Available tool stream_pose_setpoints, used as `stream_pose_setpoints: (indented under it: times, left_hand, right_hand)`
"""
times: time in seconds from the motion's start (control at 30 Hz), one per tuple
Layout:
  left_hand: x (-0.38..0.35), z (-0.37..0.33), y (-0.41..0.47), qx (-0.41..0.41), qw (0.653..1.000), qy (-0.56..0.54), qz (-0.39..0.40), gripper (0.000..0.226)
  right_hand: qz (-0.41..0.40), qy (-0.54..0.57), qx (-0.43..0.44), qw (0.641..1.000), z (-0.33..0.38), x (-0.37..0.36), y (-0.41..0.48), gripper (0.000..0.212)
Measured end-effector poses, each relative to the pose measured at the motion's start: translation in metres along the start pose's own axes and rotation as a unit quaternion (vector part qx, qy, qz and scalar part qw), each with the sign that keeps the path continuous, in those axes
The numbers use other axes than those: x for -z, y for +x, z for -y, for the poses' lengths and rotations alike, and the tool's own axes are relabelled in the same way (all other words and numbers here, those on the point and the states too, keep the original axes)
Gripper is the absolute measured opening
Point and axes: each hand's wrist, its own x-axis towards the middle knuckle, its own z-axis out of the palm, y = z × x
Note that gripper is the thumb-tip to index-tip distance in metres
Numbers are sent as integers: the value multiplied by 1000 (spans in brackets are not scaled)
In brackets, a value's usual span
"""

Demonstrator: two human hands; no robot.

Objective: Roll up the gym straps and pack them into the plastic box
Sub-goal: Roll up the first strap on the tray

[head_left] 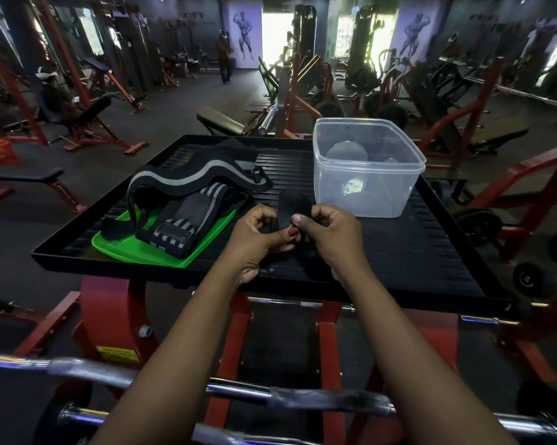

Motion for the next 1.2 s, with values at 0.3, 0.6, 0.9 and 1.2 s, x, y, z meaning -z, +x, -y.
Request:
stream_pose_setpoints:
  times: [0.3, 0.6, 0.9, 1.2]
  left_hand:
    - [-2, 1, -2, -23, 999, 26, -12, 37]
    - [-3, -2, -4, -44, 997, 61, -8, 47]
    - [-5, -4, -3, 12, 998, -55, 10, 24]
    - [-3, -2, -2, -18, 998, -40, -46, 21]
  right_hand:
    - [-41, -21, 6, 999, -4, -2, 2, 25]
    - [-19, 22, -42, 999, -11, -3, 5, 32]
    - [5, 7, -25, 1000, -10, -3, 5, 28]
    - [29, 81, -78, 993, -6, -5, 3, 19]
